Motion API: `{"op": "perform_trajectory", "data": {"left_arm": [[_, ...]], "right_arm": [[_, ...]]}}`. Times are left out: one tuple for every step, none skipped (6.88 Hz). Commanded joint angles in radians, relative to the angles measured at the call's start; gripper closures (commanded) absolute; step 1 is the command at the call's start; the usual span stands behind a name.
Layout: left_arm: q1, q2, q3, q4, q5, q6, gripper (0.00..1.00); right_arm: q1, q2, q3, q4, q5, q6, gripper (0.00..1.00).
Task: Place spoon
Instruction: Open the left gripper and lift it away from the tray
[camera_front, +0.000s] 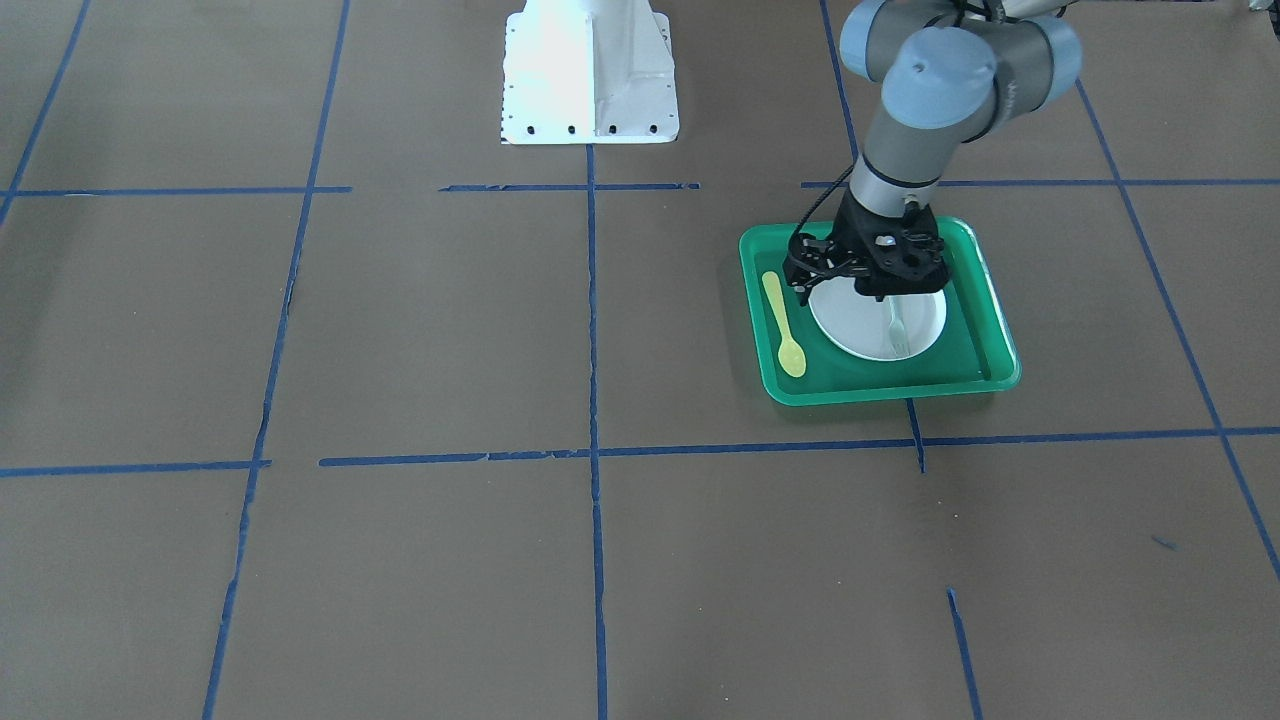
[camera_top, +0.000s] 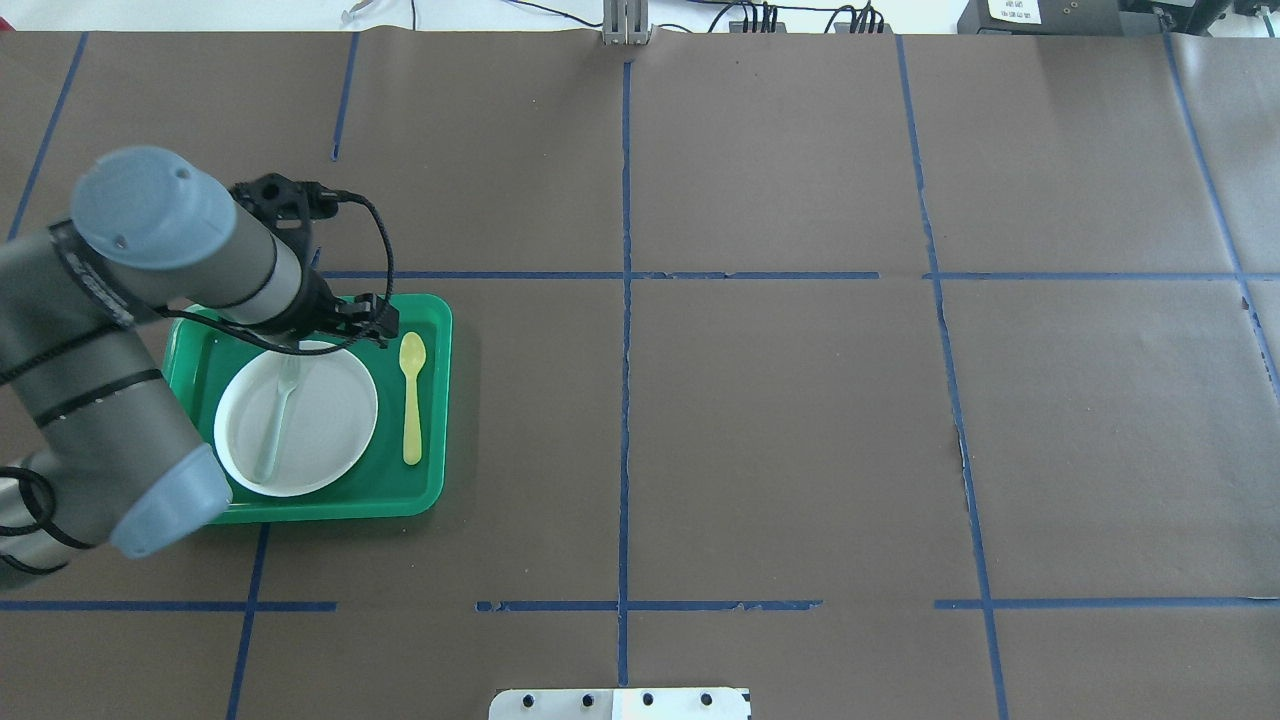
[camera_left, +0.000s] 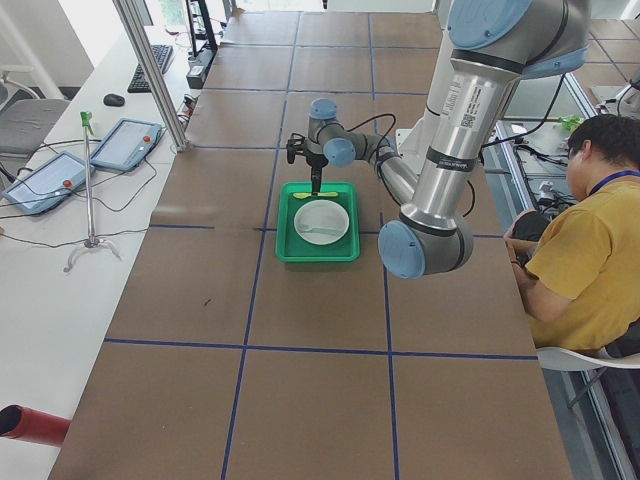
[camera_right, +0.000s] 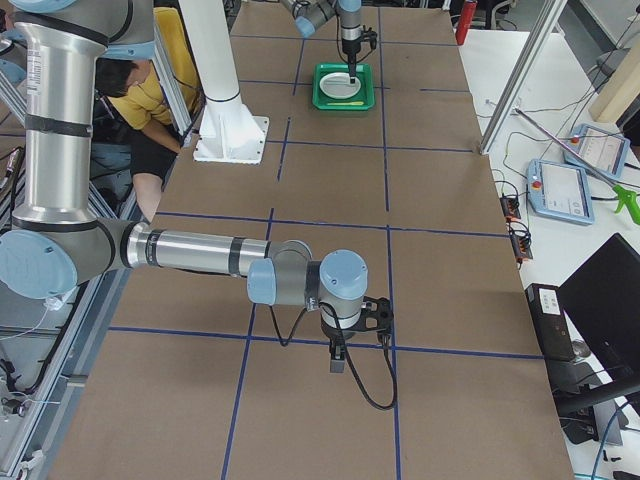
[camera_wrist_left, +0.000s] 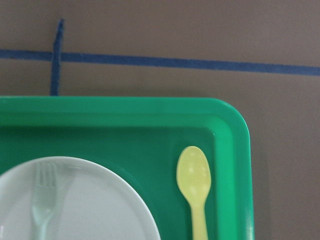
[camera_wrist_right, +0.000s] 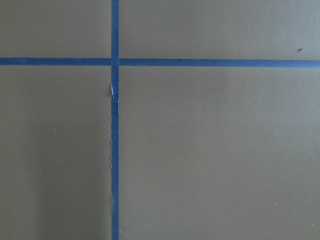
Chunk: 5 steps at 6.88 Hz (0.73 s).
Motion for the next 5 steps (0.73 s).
{"op": "perform_trajectory", "data": {"left_arm": [[-0.266,0.043,-0.032,0.151,-0.107,0.344,0.00],[-0.407,0.136,-0.015,0.144,-0.204,0.536,0.00],[-0.554,0.227,0.025,0.151,-0.238,0.843,0.00],[-0.660,0.296,0.077,0.142,-0.252,0.992,0.00],[-0.745,0.348,0.117,0.142,-0.254,1.127,0.00]], "right_arm": [[0.000,0.000,0.000,0.000,0.000,0.000,0.00],[0.000,0.000,0.000,0.000,0.000,0.000,0.00],[0.000,0.000,0.000,0.000,0.000,0.000,0.00],[0.000,0.000,0.000,0.000,0.000,0.000,0.00],[0.000,0.000,0.000,0.000,0.000,0.000,0.00]]}}
